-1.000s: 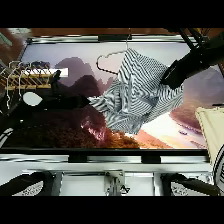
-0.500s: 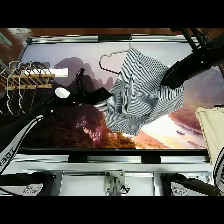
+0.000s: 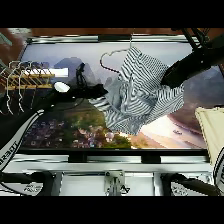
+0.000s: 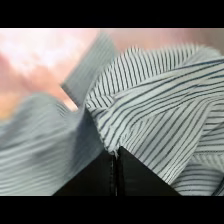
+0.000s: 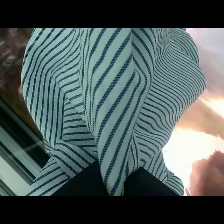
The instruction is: Fold the shirts.
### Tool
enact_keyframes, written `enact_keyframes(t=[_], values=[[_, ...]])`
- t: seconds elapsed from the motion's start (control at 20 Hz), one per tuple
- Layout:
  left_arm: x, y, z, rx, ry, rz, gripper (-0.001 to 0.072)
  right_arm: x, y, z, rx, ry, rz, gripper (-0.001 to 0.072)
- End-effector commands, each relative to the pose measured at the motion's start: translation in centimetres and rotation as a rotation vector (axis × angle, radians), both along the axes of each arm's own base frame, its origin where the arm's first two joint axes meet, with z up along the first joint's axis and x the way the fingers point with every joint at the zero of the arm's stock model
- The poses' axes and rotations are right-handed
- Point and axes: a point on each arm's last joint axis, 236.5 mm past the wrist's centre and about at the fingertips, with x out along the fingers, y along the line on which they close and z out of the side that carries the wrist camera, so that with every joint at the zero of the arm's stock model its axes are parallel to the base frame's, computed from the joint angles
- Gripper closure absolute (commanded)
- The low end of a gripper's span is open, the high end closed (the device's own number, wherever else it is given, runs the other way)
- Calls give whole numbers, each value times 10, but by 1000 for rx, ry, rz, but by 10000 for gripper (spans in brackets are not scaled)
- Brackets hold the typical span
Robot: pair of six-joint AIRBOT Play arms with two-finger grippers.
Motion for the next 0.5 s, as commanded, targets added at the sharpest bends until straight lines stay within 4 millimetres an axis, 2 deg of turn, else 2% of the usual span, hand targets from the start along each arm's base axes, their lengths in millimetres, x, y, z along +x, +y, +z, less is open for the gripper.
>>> enact_keyframes(t=[0.0, 0.1, 0.2, 0.3, 0.45], values=[[40, 70, 35, -7, -74, 133, 648, -7, 20, 8, 84, 9, 43, 627], [58, 109, 59, -25, -103, 177, 648, -14, 40, 18, 170, 12, 97, 628], [70, 133, 81, -34, -141, 204, 648, -17, 51, 25, 221, 11, 125, 628], [77, 147, 95, -40, -168, 229, 648, -15, 53, 28, 235, 1, 126, 629], [80, 156, 101, -52, -164, 248, 648, -15, 53, 28, 236, -1, 125, 629]])
